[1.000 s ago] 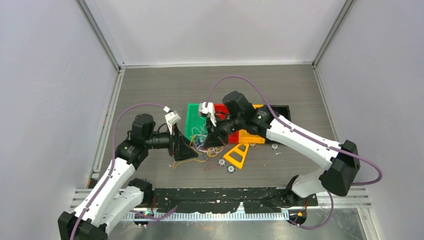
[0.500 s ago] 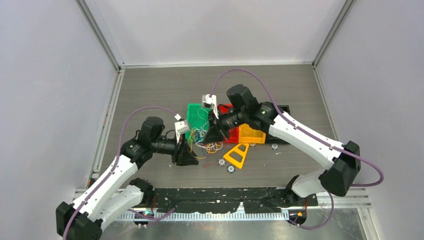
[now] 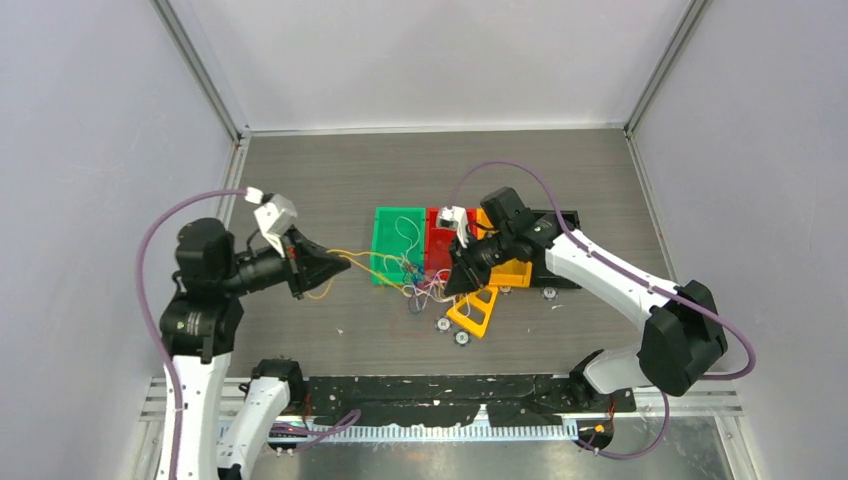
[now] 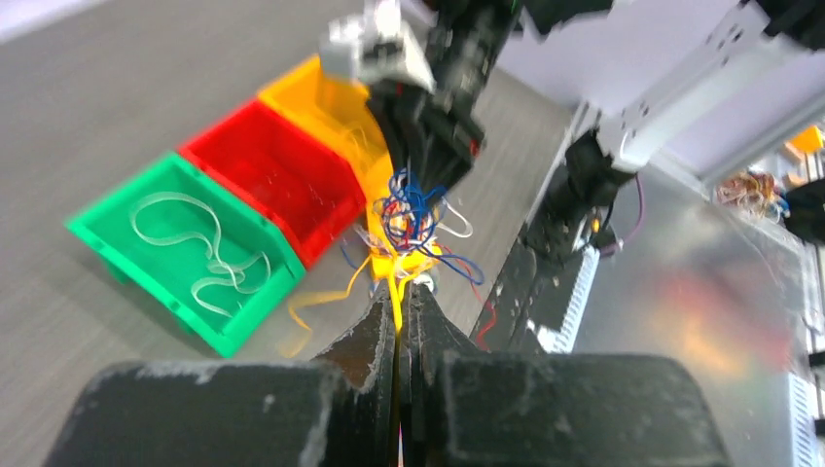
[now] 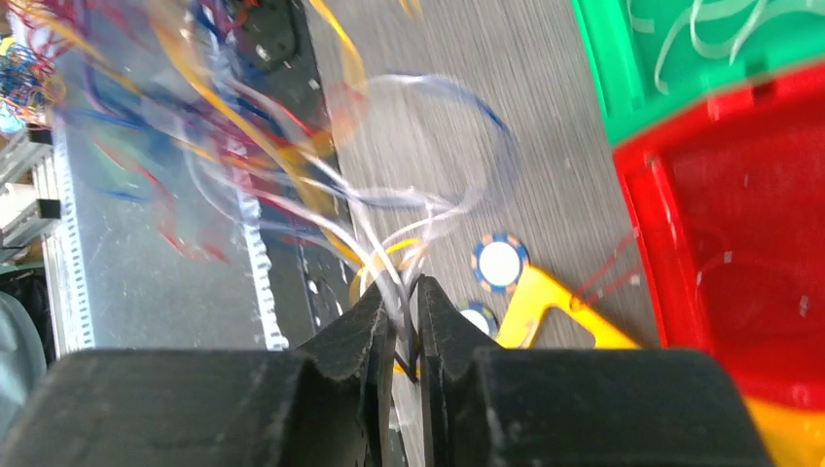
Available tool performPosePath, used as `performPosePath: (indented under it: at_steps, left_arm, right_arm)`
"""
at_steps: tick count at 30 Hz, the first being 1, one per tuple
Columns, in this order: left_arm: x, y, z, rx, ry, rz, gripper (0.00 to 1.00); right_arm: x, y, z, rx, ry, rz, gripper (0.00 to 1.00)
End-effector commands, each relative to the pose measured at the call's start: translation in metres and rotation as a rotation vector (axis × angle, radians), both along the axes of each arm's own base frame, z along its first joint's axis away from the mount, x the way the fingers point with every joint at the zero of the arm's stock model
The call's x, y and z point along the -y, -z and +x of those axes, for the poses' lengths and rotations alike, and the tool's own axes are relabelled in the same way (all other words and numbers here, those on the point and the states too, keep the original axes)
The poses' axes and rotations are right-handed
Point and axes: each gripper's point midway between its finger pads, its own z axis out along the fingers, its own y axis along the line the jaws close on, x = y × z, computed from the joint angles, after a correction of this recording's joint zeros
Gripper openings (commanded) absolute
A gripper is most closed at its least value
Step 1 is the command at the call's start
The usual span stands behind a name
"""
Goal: Untangle the cables
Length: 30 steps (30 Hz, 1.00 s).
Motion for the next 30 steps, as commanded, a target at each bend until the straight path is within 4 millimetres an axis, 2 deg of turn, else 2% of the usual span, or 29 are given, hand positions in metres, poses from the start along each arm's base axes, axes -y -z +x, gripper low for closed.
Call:
performPosePath:
  at_steps: [1, 8, 17, 21, 26, 28, 30]
  left_arm:
    - [0.001, -0.077, -0.016, 0.099, 0.009, -0.130, 0.00]
    - [-0.001, -0.167, -0.021, 0.271, -0.051, -0.244, 0.00]
    - [-0.016, -0.260, -0.016, 0.463, -0.187, -0.346, 0.00]
    - [-0.021, -0.299, -0.023, 0.566, -0.222, -0.370, 0.00]
    - [-0.025, -0.337, -0.032, 0.684, -0.238, -0.379, 0.00]
    - [-0.027, -0.345, -0.028, 0.688, -0.251, -0.384, 0.00]
    - [-0.026, -0.343, -0.022, 0.660, -0.241, -0.385, 0.00]
  right_arm:
    - [0.020, 0.028, -0.007, -0.005, -0.002, -0.074, 0.18]
    - [0.023, 0.063, -0.023, -0.057, -0.055, -0.136, 0.18]
    - [0.018, 0.090, -0.051, 0.000, -0.144, -0.196, 0.13]
    - [0.013, 0.099, -0.060, 0.029, -0.186, -0.228, 0.12]
    - [0.002, 0.103, -0.063, 0.049, -0.214, -0.239, 0.11]
    - [-0.003, 0.104, -0.060, 0.063, -0.215, -0.245, 0.09]
    - [-0.010, 0.103, -0.055, 0.073, -0.209, -0.248, 0.13]
